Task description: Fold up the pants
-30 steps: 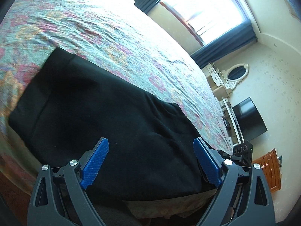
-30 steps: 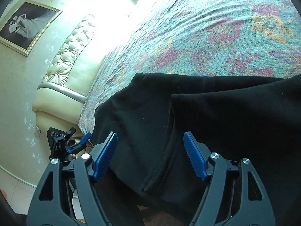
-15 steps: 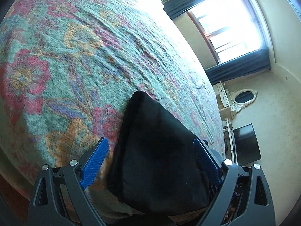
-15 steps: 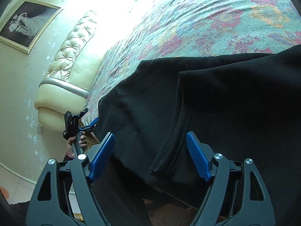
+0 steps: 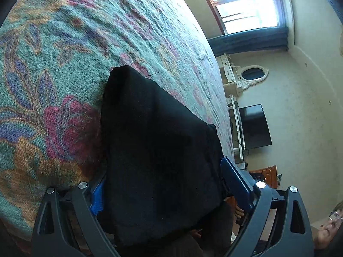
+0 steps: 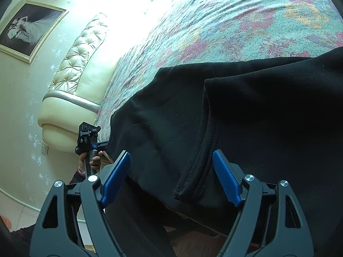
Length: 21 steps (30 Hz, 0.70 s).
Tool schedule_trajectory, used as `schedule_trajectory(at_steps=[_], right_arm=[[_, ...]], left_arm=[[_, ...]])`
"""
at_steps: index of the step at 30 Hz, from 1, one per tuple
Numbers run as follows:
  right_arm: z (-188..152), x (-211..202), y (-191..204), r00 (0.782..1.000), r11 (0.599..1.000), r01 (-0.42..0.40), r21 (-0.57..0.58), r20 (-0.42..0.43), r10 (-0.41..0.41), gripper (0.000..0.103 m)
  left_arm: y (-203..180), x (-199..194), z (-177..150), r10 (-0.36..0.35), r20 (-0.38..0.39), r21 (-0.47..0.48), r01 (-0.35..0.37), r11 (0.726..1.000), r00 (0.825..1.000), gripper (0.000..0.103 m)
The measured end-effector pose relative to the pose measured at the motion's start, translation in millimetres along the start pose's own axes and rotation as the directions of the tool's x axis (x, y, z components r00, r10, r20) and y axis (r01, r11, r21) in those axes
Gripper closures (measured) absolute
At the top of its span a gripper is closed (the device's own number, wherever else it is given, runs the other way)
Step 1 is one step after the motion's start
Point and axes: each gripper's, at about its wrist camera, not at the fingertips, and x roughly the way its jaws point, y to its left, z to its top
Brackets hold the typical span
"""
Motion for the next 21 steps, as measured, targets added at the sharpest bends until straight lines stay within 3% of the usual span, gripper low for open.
schedule_trajectory(at_steps=[5, 7, 9, 10, 12, 17, 21], right_arm=[[-1.2, -2.0, -1.3, 1.0, 1.0, -0.01, 0.007, 0.008, 0.01, 0.024], [-1.3, -4.6, -2.7, 1.0, 1.0, -0.013, 0.008, 0.01, 0.013, 0.024], [-2.2, -8.6, -3.8, 1.0, 1.0, -0.01, 0.009, 0.018, 0.01, 0.024], [-2.2, -10.6, -4.9, 1.0, 1.0, -0.011, 0.01, 0.023, 0.011, 0.024], [-2.4, -14.5, -7.5, 0.999, 1.0, -0.008, 0.017, 0.032, 0.008, 0.024], [-3.9, -27.3, -13.6, 0.998, 0.999, -0.008, 0.032, 0.057, 0.006, 0.024], [-6.0, -42.3, -17.3, 0.996, 0.999, -0.007, 0.043, 0.09, 0.003, 0.024]], left_arm=[[-7.8, 9.3, 1.8, 0.058, -0.062, 0.052, -0.055, 0.997, 0.996, 0.012], [-6.6, 8.8, 4.0, 0.065, -0.036, -0.008, -0.065, 0.998, 0.997, 0.012], [-13.3, 13.6, 5.5, 0.098, -0.033, -0.005, -0.098, 0.995, 0.995, 0.015], [-16.9, 17.0, 4.2, 0.136, -0.045, 0.018, -0.136, 0.991, 0.99, 0.045], [-14.3, 24.0, 1.4, 0.235, -0.079, 0.018, -0.234, 0.972, 0.969, 0.085], [-25.2, 19.9, -1.4, 0.263, -0.04, 0.044, -0.261, 0.964, 0.964, 0.088], [-54.0, 14.0, -4.5, 0.205, 0.015, 0.069, -0.205, 0.976, 0.979, 0.088]])
